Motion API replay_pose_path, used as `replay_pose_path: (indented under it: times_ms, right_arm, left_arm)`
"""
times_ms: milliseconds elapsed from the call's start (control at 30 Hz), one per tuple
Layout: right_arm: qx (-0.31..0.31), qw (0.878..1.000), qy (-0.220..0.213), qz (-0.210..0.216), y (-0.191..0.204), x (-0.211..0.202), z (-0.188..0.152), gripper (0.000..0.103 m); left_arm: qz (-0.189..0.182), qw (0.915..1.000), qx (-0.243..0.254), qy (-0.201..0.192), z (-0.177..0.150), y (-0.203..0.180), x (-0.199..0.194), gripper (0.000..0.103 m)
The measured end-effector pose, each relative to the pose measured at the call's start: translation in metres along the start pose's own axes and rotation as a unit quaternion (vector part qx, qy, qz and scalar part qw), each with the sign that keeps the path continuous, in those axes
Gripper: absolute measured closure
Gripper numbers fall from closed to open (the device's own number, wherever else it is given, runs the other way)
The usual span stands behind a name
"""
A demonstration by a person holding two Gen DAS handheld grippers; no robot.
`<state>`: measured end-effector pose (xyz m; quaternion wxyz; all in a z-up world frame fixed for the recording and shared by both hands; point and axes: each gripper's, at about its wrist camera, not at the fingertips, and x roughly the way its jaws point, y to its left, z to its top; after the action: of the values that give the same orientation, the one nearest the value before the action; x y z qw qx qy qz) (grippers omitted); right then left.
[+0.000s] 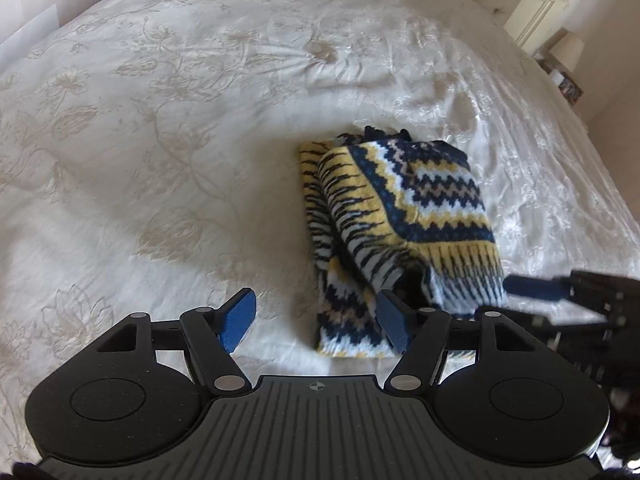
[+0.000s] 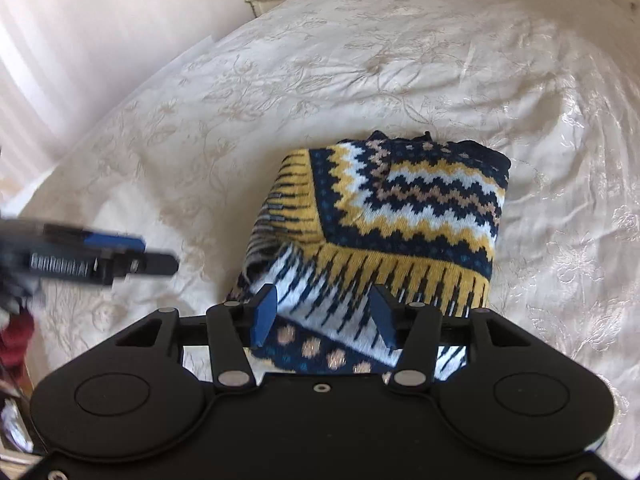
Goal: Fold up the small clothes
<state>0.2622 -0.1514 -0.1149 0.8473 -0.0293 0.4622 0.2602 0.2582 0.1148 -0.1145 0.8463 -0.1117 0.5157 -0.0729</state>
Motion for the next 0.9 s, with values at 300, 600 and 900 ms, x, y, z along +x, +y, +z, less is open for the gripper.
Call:
replay_pose_path:
  times_ms: [300, 600, 900]
  right_arm:
    - [-0.231, 0.97, -0.011, -0.076, 0.081, 0.02, -0.047, 0.028]
    - [-0.22, 0.969, -0.01, -0.111, 0.082, 0.06, -0.032, 0.081]
    - [-0.104, 0.992, -0.045, -0.059, 0.045, 0.022, -0.018, 0.086]
  left_arm:
    - [-0.048, 0.9977, -0.035, 0.033, 0.03, -0.009, 0.023, 0.038]
    - [-0.084, 0.9912, -0.059, 0.084, 0.043, -0.011, 0.058, 0.038]
    - [-0.108, 0.9863, -0.083, 0.093, 0.065, -0.02, 0.103, 0.038]
